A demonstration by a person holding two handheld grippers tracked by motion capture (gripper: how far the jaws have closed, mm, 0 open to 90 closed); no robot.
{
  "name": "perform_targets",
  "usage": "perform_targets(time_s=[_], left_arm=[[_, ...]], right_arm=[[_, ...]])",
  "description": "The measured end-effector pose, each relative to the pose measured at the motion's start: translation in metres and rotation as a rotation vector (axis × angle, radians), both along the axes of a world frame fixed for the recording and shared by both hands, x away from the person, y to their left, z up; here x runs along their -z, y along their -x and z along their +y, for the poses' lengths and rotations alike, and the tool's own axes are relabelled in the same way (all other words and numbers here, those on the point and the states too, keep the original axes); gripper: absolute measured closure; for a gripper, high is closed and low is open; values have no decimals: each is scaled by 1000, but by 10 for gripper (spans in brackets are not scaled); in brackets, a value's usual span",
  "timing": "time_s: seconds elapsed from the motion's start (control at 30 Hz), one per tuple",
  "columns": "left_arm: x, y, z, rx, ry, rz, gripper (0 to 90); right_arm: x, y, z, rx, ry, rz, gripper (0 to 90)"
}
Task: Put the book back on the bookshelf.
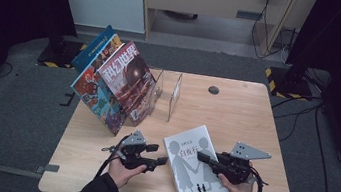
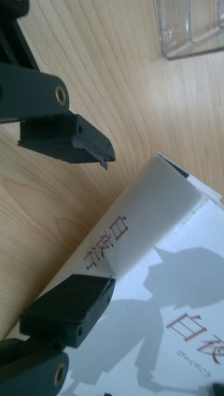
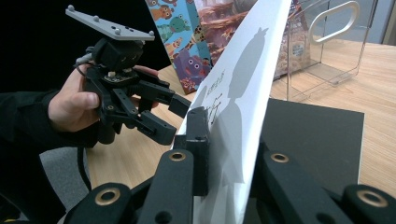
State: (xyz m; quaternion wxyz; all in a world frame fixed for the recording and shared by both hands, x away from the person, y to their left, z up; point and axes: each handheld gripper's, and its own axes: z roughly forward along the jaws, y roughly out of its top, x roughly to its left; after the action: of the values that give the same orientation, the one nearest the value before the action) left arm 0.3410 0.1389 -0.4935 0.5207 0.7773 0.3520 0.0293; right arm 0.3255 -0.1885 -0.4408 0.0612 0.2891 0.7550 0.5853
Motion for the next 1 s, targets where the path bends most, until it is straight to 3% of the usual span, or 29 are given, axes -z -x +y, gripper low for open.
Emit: perform_targets(time_s=[0.37, 0.73, 0.87, 1.0], left_arm=[[0, -1, -9, 8, 32, 3, 301], [-4, -1, -1, -18, 10, -15, 300], [-5, -3, 6, -41, 21, -18, 300], [-8, -6, 13, -73, 44, -22, 300]], right_arm=[[1, -1, -1, -3, -4, 7, 796], [-1, -5, 1, 16, 13, 42, 805], [-1, -6, 3, 59, 11, 32, 808], [-5, -10, 8, 114, -3, -16, 816]])
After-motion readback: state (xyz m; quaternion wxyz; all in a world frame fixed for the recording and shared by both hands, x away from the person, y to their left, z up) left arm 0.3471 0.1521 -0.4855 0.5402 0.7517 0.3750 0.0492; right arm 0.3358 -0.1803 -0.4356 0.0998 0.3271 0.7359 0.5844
